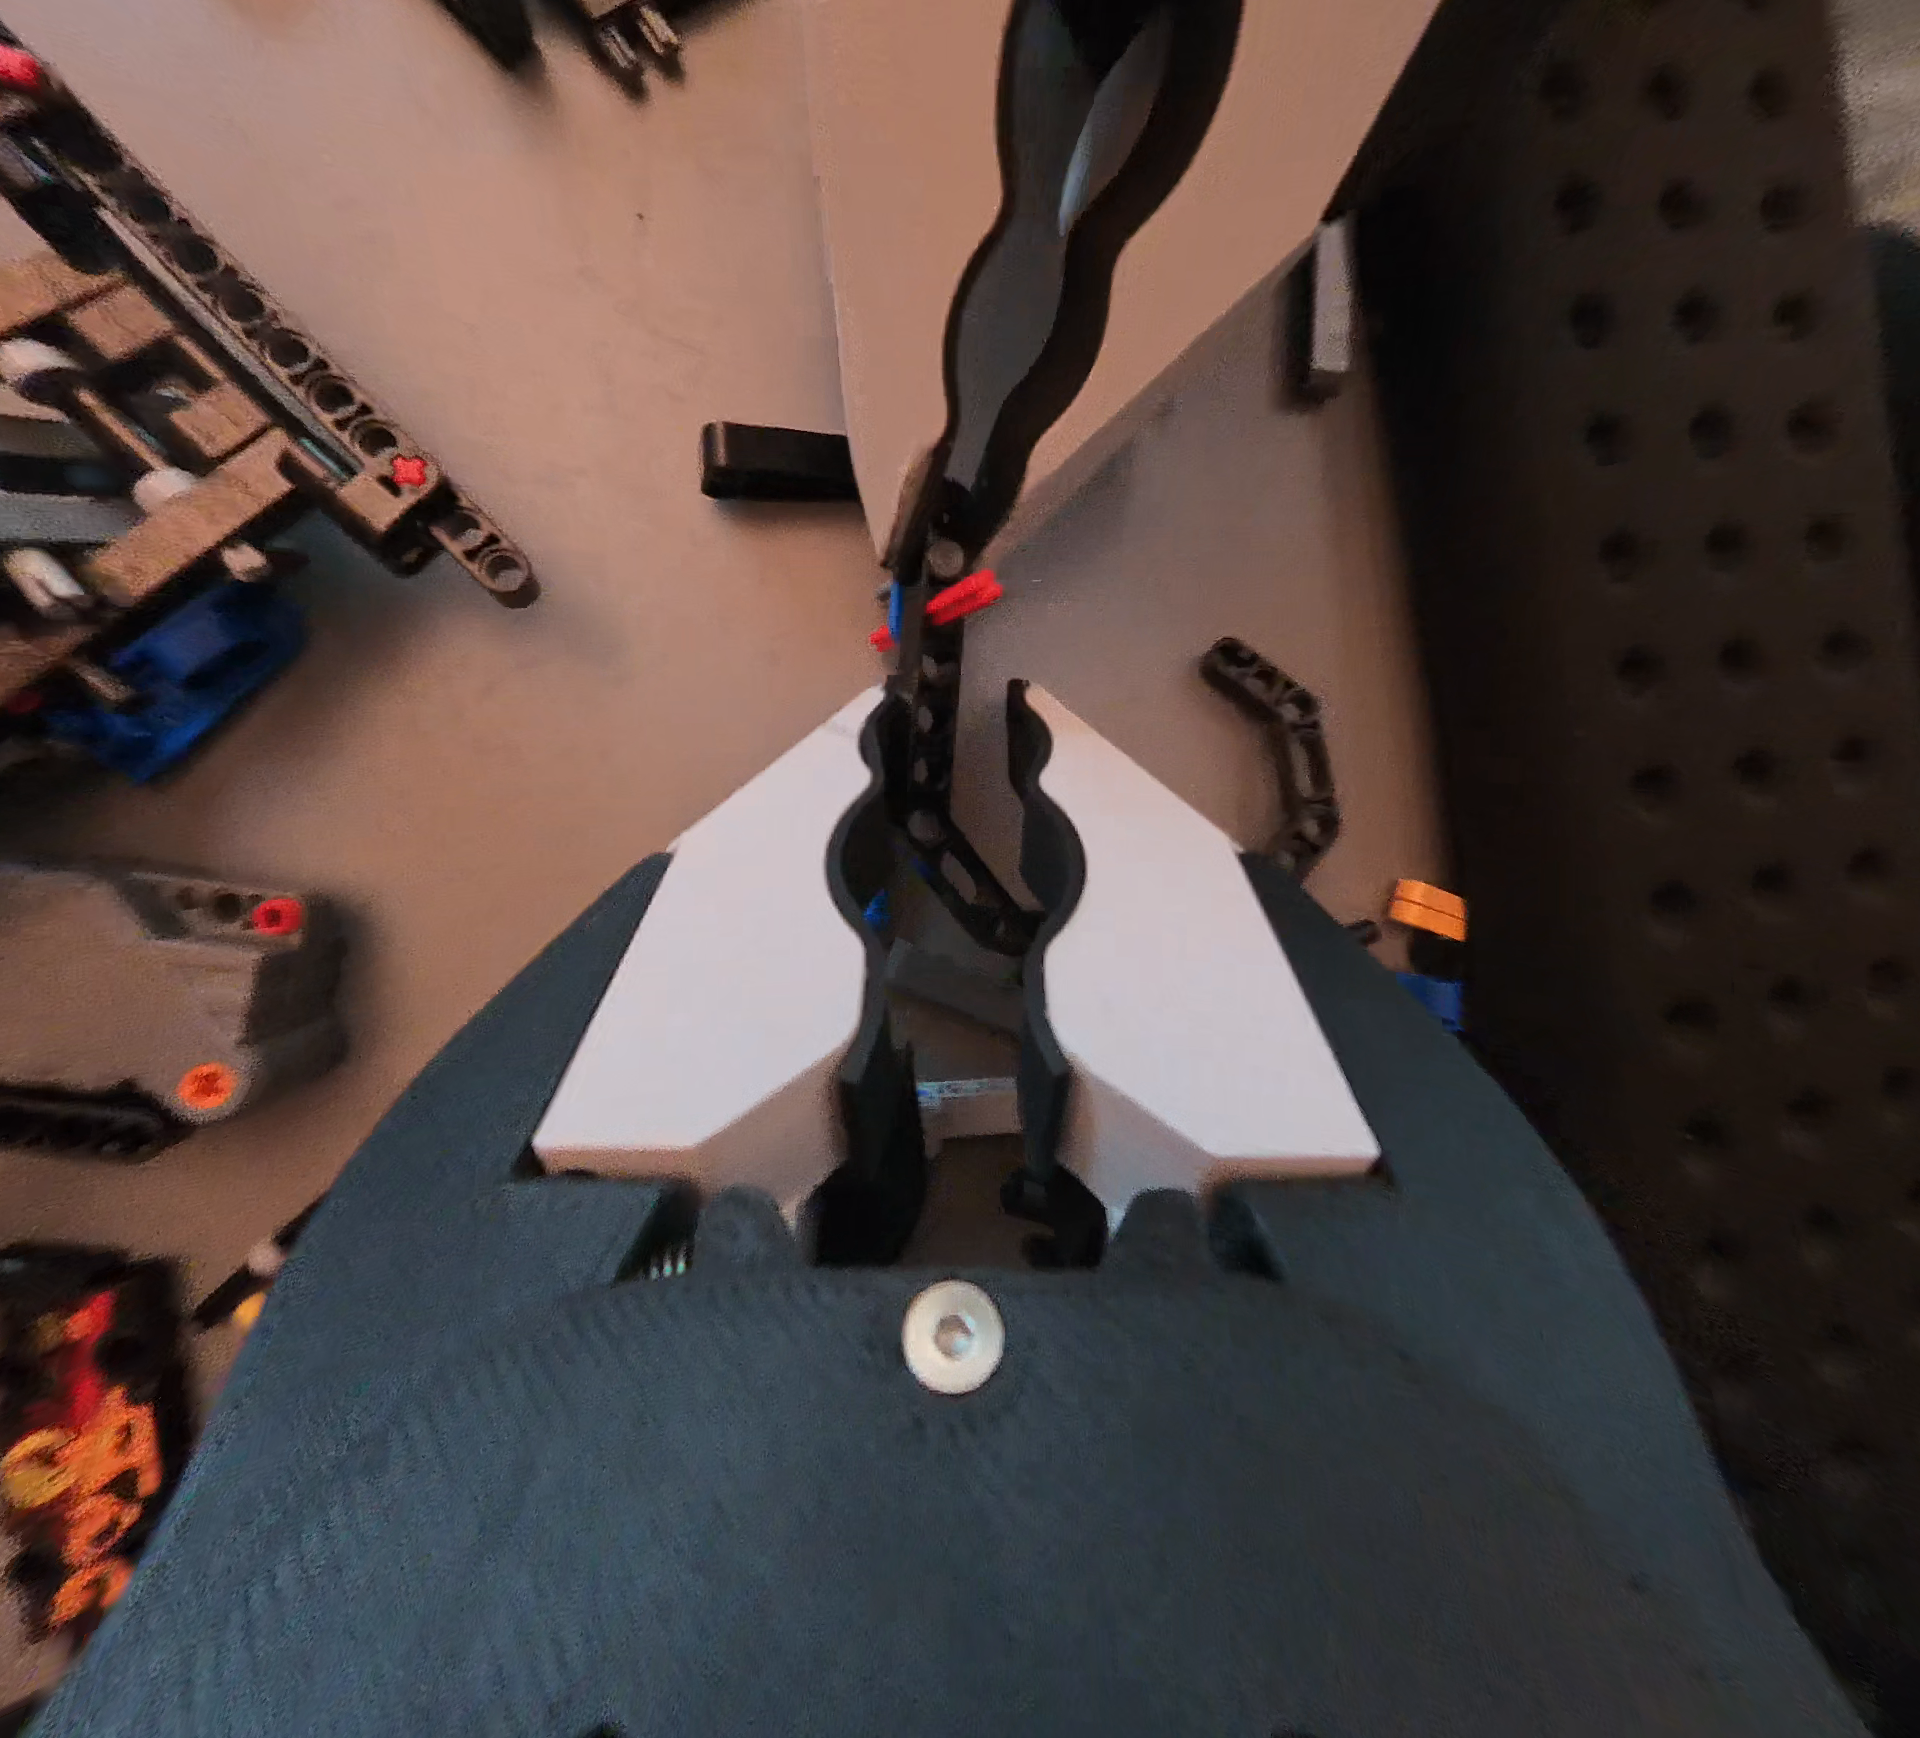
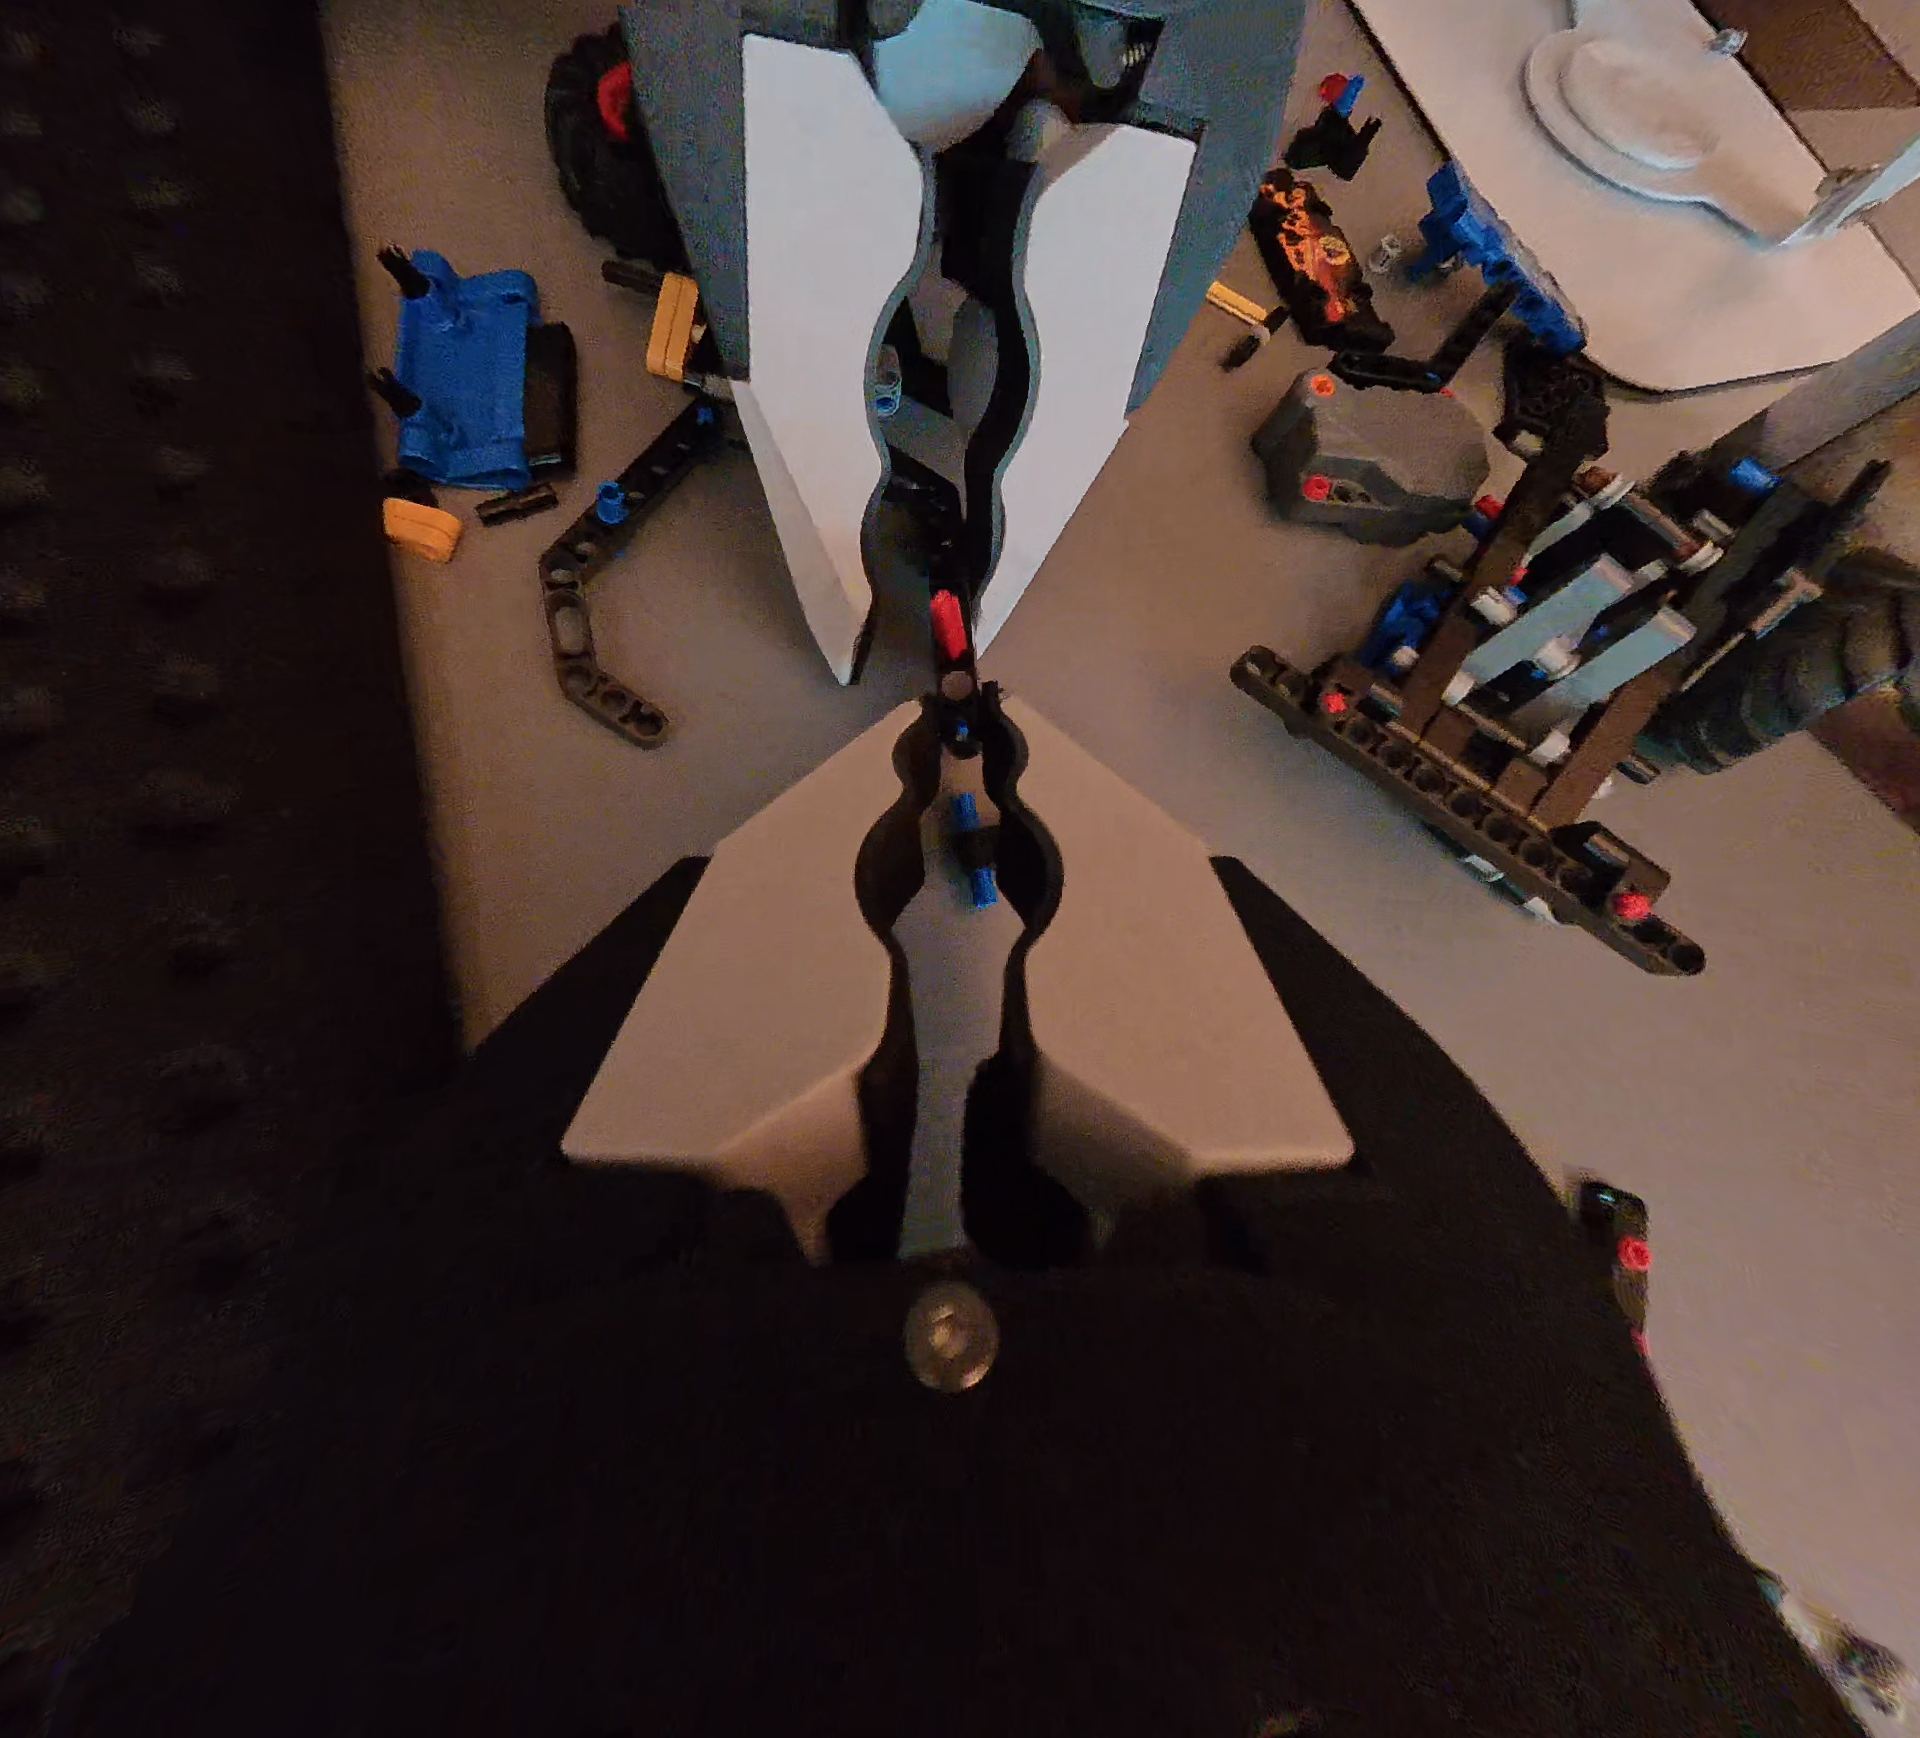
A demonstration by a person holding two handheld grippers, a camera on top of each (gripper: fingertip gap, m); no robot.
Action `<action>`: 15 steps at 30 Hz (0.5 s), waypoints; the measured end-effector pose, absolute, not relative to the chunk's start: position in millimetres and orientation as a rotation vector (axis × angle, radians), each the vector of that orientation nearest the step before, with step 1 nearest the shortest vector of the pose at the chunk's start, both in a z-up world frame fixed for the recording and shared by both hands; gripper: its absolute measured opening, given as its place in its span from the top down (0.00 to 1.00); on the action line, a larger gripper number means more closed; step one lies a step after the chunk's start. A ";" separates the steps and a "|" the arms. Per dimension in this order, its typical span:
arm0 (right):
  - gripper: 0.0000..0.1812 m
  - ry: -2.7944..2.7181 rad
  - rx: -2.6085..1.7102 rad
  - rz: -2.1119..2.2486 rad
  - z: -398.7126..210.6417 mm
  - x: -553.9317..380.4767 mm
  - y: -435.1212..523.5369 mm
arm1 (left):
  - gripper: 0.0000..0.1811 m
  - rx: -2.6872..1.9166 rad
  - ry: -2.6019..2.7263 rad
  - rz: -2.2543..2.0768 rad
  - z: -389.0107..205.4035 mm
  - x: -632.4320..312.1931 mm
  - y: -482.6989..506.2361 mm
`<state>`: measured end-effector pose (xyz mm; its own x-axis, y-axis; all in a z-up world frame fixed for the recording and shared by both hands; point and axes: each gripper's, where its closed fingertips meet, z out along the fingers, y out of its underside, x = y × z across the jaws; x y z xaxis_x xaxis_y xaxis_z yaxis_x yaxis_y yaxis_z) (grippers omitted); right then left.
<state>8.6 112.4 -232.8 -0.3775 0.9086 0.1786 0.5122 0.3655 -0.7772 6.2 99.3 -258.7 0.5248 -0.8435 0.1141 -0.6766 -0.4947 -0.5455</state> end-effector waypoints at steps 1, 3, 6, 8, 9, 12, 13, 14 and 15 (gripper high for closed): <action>0.98 -2.022 -1.247 0.860 -232.8 9.1 113.0 | 0.91 -2.315 1.259 -0.432 -259.3 4.1 103.2; 0.98 -2.026 -1.292 0.902 -232.1 10.5 113.0 | 0.93 -2.294 1.255 -0.371 -257.4 3.1 108.0; 0.98 -2.020 -1.384 1.025 -229.9 11.4 111.5 | 0.92 -2.255 1.202 -0.370 -242.2 -1.8 111.8; 0.98 -2.001 -1.433 1.077 -228.4 10.2 114.0 | 0.95 -2.232 1.200 -0.362 -237.2 -2.6 111.9; 0.98 -2.014 -1.451 1.066 -232.0 10.9 115.9 | 0.95 -2.223 1.214 -0.336 -239.1 -2.5 112.9; 0.98 -2.046 -1.473 1.018 -241.2 11.0 118.1 | 0.96 -2.227 1.253 -0.271 -248.1 -2.1 115.8; 0.98 -2.050 -1.466 1.000 -241.3 10.9 119.1 | 0.96 -2.229 1.254 -0.257 -248.7 -2.3 116.6; 0.98 -2.048 -1.460 0.979 -241.2 10.2 120.6 | 0.96 -2.228 1.256 -0.227 -249.1 -3.3 118.6; 0.98 -2.049 -1.451 0.957 -241.2 10.1 121.5 | 0.96 -2.221 1.266 -0.210 -249.4 -2.9 119.1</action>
<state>10.1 121.5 -241.2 -0.3452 0.9381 -0.0299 0.6253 0.2061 -0.7526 -2.9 119.1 -249.4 0.5400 -0.8302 -0.1388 -0.7410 -0.3906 -0.5462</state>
